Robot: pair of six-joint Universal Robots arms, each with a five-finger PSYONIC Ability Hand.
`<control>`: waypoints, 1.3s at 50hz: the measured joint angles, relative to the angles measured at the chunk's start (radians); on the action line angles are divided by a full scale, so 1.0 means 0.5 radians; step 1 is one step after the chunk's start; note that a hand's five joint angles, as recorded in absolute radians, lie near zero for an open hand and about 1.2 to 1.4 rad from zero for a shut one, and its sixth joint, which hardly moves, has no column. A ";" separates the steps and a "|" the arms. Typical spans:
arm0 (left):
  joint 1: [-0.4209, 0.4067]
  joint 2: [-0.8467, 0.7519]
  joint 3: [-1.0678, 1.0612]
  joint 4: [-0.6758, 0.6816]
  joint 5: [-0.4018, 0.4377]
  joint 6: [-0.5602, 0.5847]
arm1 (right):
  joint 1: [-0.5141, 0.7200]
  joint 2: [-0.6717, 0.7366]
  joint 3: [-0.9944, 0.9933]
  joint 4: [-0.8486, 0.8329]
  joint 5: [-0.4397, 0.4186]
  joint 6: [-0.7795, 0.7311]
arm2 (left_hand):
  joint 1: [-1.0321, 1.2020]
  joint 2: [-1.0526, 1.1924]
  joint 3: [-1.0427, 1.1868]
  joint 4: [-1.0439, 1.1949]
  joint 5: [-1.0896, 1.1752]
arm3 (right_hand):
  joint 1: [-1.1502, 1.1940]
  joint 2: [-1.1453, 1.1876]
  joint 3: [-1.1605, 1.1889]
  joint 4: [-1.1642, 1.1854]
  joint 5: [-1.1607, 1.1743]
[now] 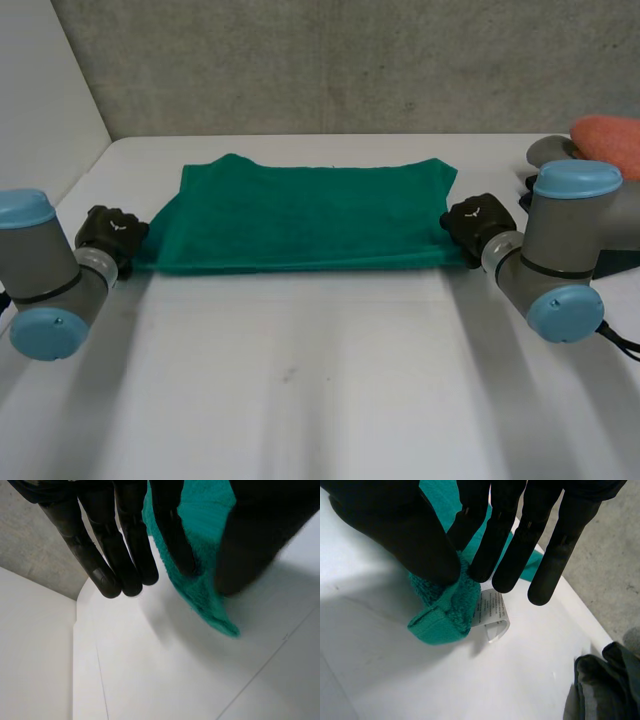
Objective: Fold the laundry.
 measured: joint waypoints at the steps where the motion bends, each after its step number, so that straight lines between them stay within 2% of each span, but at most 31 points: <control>1: 0.006 0.003 -0.004 -0.005 0.013 -0.002 | -0.004 0.002 -0.001 0.008 -0.001 0.010 | 0.000 0.000 0.000 0.000 0.000 | 0.000 0.000 0.000 0.000 0.000; 2: 0.011 0.007 -0.007 -0.012 0.027 -0.005 | -0.008 0.004 -0.002 0.015 -0.002 0.022 | 0.099 0.171 0.186 0.187 0.171 | 0.000 0.000 0.000 0.000 -0.002; 5: 0.021 0.025 -0.013 -0.047 0.087 -0.018 | -0.019 0.009 -0.008 0.044 -0.005 0.076 | 0.099 0.213 0.229 0.235 0.187 | -0.127 -0.215 -0.234 -0.242 -0.264; 6: 0.022 0.030 -0.013 -0.060 0.102 -0.024 | -0.022 0.009 -0.011 0.053 -0.006 0.094 | 0.099 0.213 0.229 0.235 0.187 | -0.237 -0.343 -0.341 -0.348 -0.374; 7: 0.022 0.037 -0.011 -0.079 0.123 -0.034 | -0.026 0.009 -0.016 0.069 -0.006 0.124 | 0.099 0.214 0.229 0.235 0.187 | -0.601 -0.711 -0.705 -0.711 -0.754; 9: 0.020 0.046 -0.006 -0.108 0.144 -0.052 | -0.035 0.005 -0.027 0.101 -0.005 0.172 | 0.099 0.214 0.229 0.235 0.187 | -0.906 -1.006 -1.024 -1.040 -1.075; 14: 0.015 0.062 0.008 -0.161 0.160 -0.106 | -0.077 -0.023 -0.069 0.239 -0.007 0.321 | 0.099 0.214 0.229 0.235 0.187 | -1.194 -1.312 -1.349 -1.365 -1.435; 22: 0.023 0.083 0.014 -0.185 0.157 -0.160 | -0.207 -0.145 -0.102 0.539 -0.076 0.527 | 0.099 0.214 0.229 0.235 0.187 | -1.194 -1.320 -1.354 -1.378 -1.415; 29: 0.023 0.094 0.024 -0.187 0.157 -0.171 | -0.275 -0.215 -0.001 0.634 -0.184 0.476 | 0.099 0.214 0.229 0.235 0.187 | -1.026 -1.121 -1.148 -1.165 -1.183; 35: 0.019 0.103 0.039 -0.195 0.159 -0.173 | -0.288 -0.205 0.132 0.544 -0.258 0.289 | 0.099 0.214 0.229 0.235 0.187 | -0.873 -1.007 -1.004 -1.020 -1.038; 43: 0.023 0.107 0.045 -0.210 0.162 -0.187 | -0.274 -0.147 0.182 0.370 -0.303 0.182 | 0.099 0.214 0.229 0.235 0.187 | -0.882 -1.011 -1.035 -1.056 -1.103; 53: 0.034 0.107 0.047 -0.212 0.166 -0.194 | -0.253 -0.035 0.063 0.254 -0.322 0.178 | 0.099 0.214 0.229 0.236 0.187 | -0.938 -1.039 -1.115 -1.128 -1.201; 65: 0.035 0.115 0.059 -0.213 0.167 -0.196 | -0.203 0.132 -0.152 0.136 -0.369 0.132 | 0.099 0.214 0.229 0.237 0.187 | -0.930 -1.034 -1.071 -1.092 -1.103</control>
